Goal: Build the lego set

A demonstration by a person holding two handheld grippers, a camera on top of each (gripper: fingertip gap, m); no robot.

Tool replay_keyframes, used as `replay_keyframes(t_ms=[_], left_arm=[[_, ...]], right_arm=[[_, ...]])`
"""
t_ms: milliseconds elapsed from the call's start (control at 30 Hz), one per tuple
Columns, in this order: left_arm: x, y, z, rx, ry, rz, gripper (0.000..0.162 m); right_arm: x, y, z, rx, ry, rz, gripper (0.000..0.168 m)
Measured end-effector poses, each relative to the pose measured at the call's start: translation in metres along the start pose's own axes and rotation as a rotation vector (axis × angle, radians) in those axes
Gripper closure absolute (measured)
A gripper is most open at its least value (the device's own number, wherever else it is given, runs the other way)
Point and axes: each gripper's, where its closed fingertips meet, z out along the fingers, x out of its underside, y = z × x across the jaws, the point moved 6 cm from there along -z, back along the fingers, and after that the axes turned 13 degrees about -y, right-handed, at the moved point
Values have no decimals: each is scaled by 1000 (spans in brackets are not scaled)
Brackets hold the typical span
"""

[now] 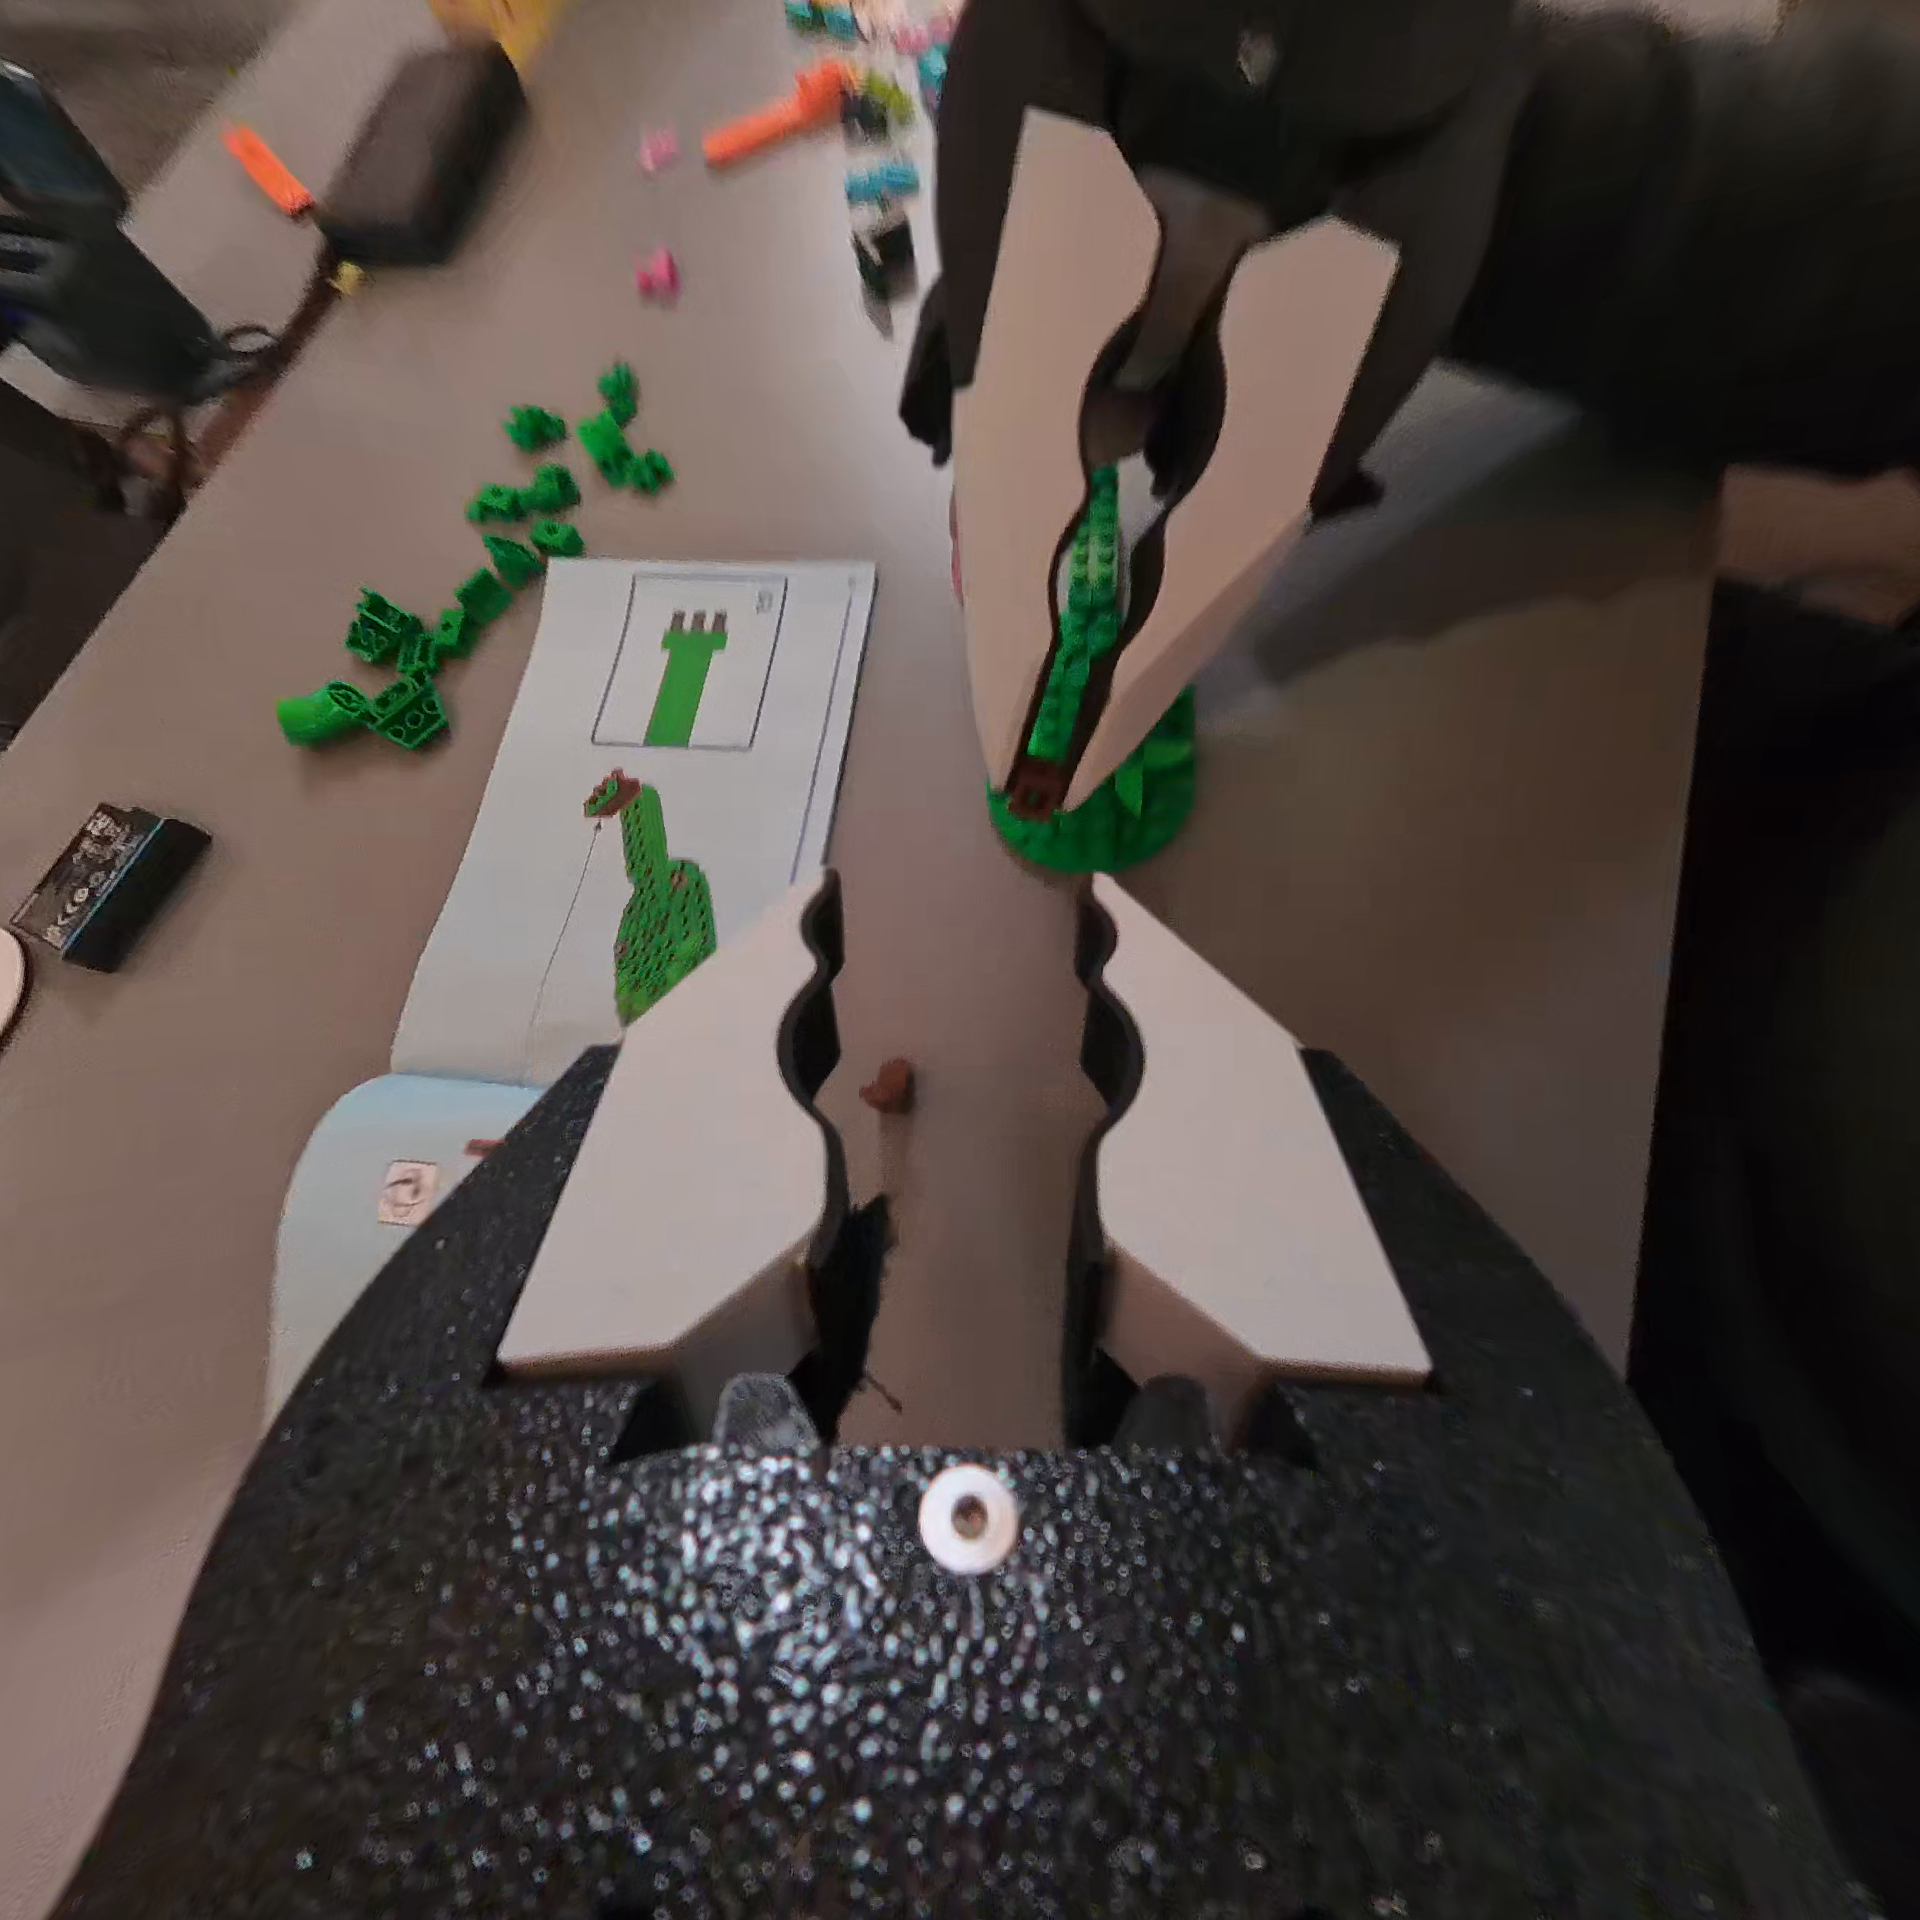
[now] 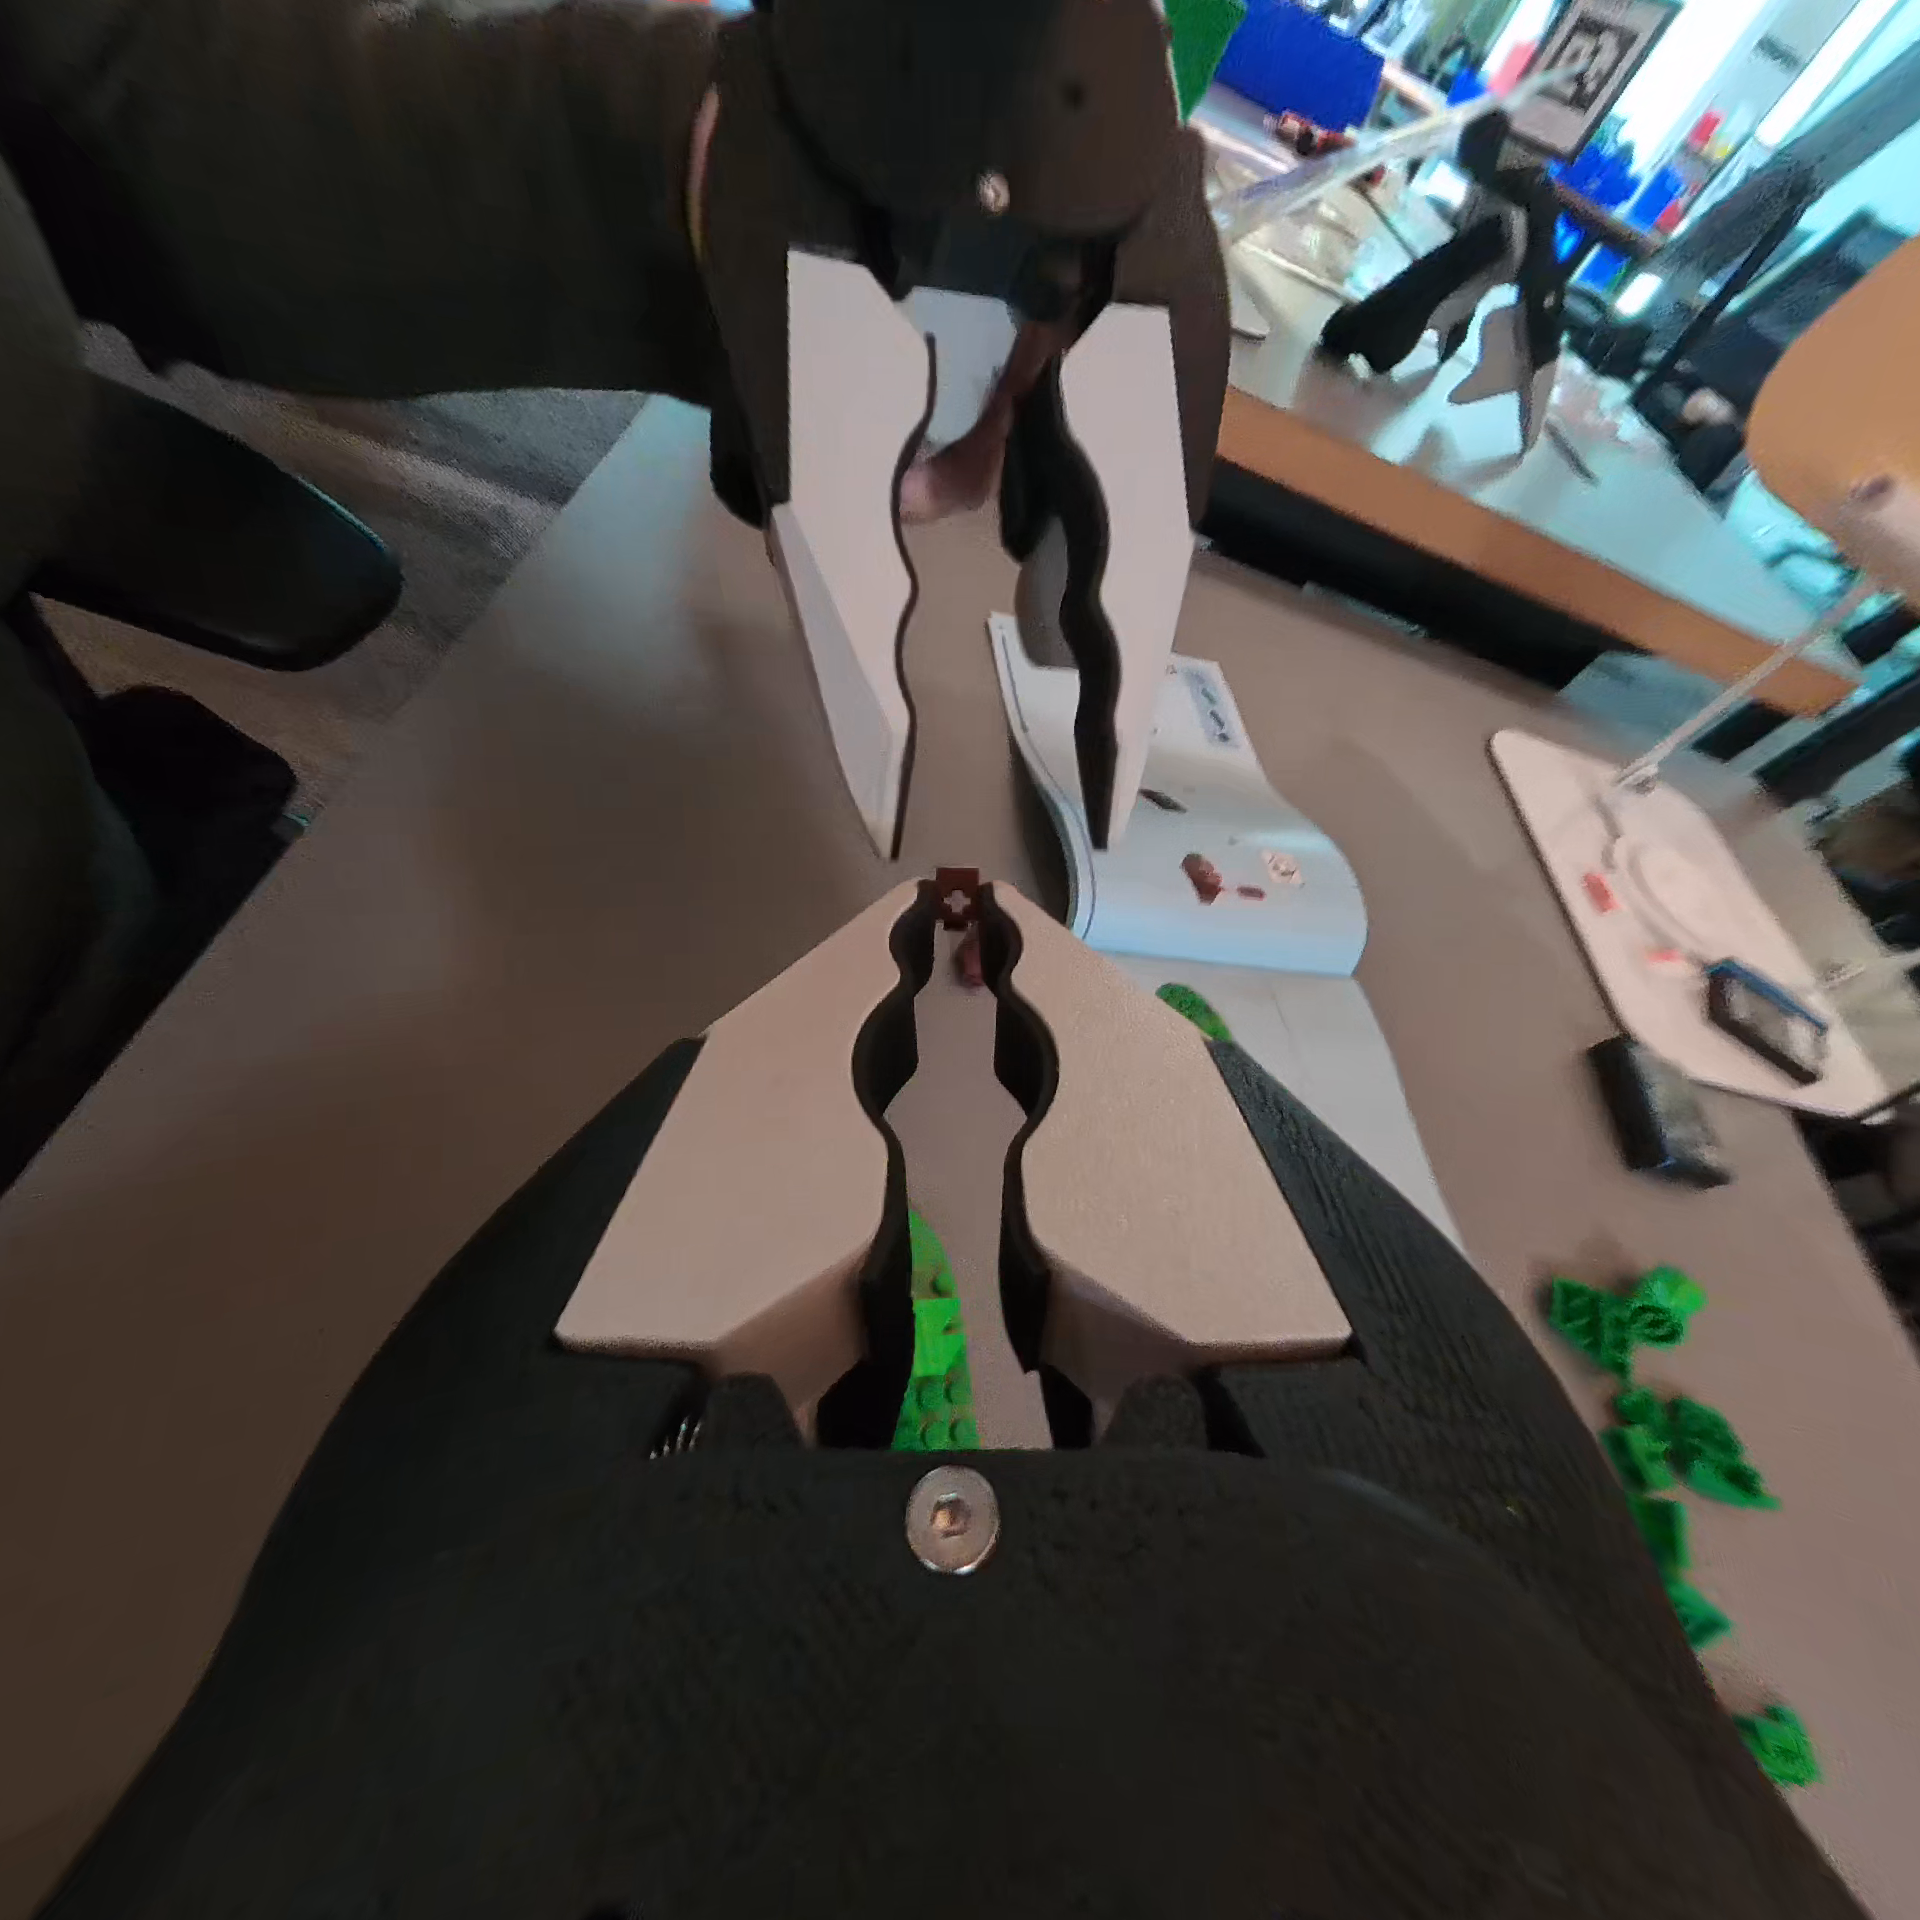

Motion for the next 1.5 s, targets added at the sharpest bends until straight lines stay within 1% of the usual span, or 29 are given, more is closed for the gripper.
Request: replay_keyframes(t_ms=[67, 133, 200, 267, 467, 567, 667, 767, 833, 900, 933, 1033, 1100, 1133, 1367, 1500], left_arm=[[-2, -6, 1, -20, -86, -92, 123], [-2, -11, 0, 2, -158, -172, 126], [1, -17, -2, 35, -215, -215, 134], [1, -21, -5, 70, -267, -297, 140], [7, -21, -9, 135, -364, -561, 139], [10, -16, -10, 131, -391, -625, 130], [8, -11, -16, 160, -460, -689, 129], [15, -11, -12, 149, -410, -688, 133], [15, -14, -9, 166, -409, -695, 141], [15, -14, -8, 175, -420, -705, 155], [16, -13, -7, 169, -415, -710, 156], [18, -12, -7, 170, -415, -720, 157], [17, -12, -9, 199, -437, -753, 157], [17, -11, -11, 216, -452, -775, 157], [16, -18, -13, 392, -496, -928, 157], [16, -21, -13, 443, -491, -943, 157]], right_arm=[[-6, 4, 4, -2, 11, -65, 162], [-10, 7, 6, 0, 22, -105, 162], [-13, 10, 6, -13, 10, -120, 162], [-17, 12, 6, -14, -12, -168, 162], [-26, 19, 7, 27, 15, -396, 162], [-26, 19, 8, 49, 27, -457, 162], [-21, 18, 8, 58, 51, -469, 162], [-21, 19, 11, 51, 56, -477, 162], [-20, 20, 12, 50, 81, -491, 162], [-16, 18, 13, 59, 113, -506, 162], [-15, 18, 13, 59, 120, -508, 162], [-14, 18, 13, 62, 103, -481, 159], [-16, 18, 11, 49, 64, -433, 149], [-18, 18, 10, 46, 44, -422, 149], [-27, 22, 6, 17, -58, -417, 157], [-28, 26, 7, -21, -90, -390, 162]])
